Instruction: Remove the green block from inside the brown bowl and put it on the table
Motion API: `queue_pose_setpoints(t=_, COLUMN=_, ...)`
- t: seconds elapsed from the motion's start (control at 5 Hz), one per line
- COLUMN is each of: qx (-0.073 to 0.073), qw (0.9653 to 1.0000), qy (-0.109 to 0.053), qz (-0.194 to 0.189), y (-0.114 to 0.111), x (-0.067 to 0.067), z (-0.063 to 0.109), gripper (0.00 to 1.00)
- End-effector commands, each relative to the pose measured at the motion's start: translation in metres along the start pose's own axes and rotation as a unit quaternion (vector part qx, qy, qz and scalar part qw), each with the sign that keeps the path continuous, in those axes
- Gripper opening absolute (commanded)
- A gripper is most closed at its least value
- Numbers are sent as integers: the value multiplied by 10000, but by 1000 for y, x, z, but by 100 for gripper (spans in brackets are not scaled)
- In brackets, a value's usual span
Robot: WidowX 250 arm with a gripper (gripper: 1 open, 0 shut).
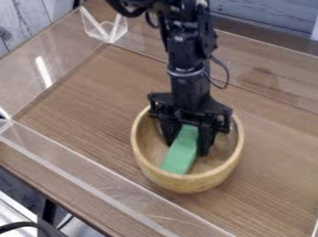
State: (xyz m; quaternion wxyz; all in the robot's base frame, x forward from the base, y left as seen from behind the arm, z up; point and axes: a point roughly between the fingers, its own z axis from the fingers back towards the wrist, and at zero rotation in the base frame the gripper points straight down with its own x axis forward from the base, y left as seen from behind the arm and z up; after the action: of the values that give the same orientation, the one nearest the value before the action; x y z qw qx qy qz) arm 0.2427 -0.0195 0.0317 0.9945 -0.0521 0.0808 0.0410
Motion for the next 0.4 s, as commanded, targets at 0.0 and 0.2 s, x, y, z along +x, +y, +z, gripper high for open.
queue_pose_setpoints(t=0.0, qx=-109, qw=9992, qy=-378, qz=-9, y=4, x=4, z=28, gripper=0)
queue_pose_setpoints(t=0.2, qx=-227, qw=9982, qy=-560, qz=10, y=11, x=2, z=48, gripper=0)
